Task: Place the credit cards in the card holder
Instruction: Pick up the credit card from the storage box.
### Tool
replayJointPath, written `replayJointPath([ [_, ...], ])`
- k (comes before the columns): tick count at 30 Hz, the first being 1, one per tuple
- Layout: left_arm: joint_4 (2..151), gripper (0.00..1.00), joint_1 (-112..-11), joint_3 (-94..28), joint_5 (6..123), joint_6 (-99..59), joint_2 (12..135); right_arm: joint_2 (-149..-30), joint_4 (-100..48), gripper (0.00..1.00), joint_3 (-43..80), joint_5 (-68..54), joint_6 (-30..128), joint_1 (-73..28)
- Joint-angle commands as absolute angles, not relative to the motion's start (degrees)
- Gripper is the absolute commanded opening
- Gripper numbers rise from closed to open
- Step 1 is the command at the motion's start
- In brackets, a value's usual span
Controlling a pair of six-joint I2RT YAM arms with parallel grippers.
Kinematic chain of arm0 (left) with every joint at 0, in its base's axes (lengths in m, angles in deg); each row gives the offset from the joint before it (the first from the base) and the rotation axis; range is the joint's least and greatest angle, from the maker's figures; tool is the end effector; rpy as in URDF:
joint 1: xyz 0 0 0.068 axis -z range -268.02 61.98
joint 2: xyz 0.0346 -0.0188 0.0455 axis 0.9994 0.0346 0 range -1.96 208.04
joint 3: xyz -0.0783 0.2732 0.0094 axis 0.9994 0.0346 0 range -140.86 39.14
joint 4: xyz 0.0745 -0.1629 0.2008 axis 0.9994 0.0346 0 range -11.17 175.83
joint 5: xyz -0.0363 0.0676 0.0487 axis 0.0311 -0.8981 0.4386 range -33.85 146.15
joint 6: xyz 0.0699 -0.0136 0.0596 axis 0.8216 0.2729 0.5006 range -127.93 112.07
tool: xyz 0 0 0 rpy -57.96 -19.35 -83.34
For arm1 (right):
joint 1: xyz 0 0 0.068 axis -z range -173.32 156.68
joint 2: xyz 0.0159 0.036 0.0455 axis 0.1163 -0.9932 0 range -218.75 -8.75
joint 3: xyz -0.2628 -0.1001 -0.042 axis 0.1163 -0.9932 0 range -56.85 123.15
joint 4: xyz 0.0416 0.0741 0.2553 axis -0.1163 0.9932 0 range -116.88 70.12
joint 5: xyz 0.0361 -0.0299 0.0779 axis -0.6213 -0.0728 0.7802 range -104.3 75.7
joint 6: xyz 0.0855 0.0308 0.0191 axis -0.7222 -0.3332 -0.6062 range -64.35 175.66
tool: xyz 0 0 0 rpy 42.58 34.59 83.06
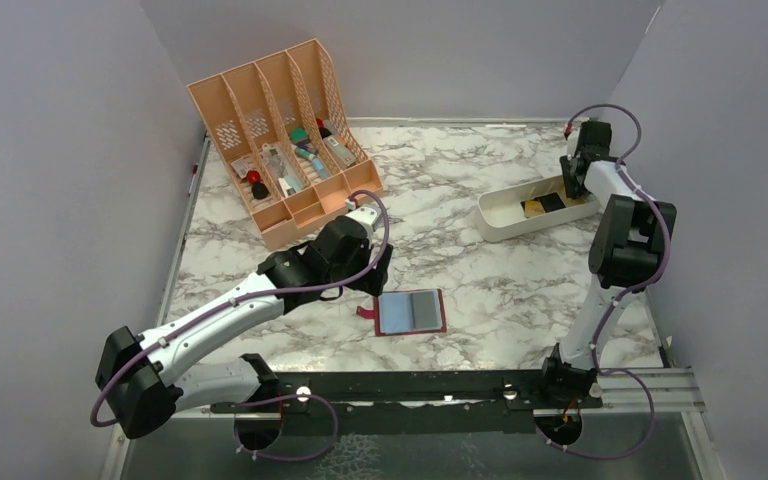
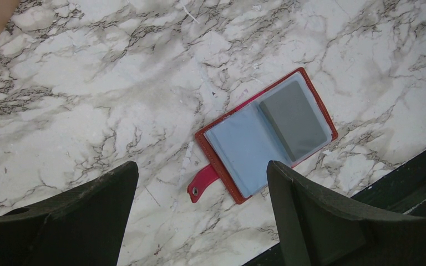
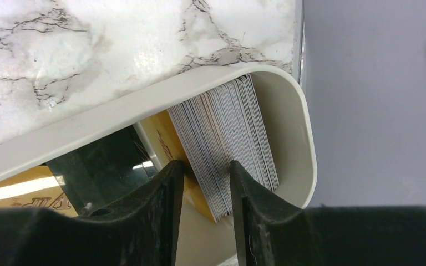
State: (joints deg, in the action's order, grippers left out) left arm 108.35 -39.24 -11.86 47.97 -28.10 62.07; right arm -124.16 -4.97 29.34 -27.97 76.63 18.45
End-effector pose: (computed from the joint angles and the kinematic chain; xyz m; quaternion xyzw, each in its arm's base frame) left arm 0.1899 -0.1987 0.2570 0.1978 0.8919 -0.1733 0.3679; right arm 0.4717 -0.1186 0.1707 -0.0356 0.9365 -0.2008 0.2853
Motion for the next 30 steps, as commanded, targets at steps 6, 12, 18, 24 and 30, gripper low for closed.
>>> replayJointPath([
  [6, 107.97, 0.89, -39.3, -13.25, 47.71, -27.42, 60.55, -121.76, -7.66, 0.32, 30.27, -28.11, 75.49, 18.55],
  [12, 107.94, 0.89, -39.27, -13.06, 47.71, -27.53, 60.58, -121.7, -8.2, 0.26, 30.32, -28.02, 75.34, 18.55],
  [18, 108.01, 0.89, -39.25, -13.25, 47.8, -27.45, 60.94, -121.79, -8.17, 0.22, 30.94, -27.8, 74.9, 18.55],
  [24, 107.94, 0.89, -39.37, -13.21, 47.87, -27.53, 60.82, -121.02, -8.33, 0.19, 30.73, -26.73, 74.34, 18.46],
  [30, 107.98, 0.89, -39.38, -13.06, 48.1, -27.53, 60.48, -119.76, -7.86, 0.16, 31.04, -26.56, 74.26, 18.46],
])
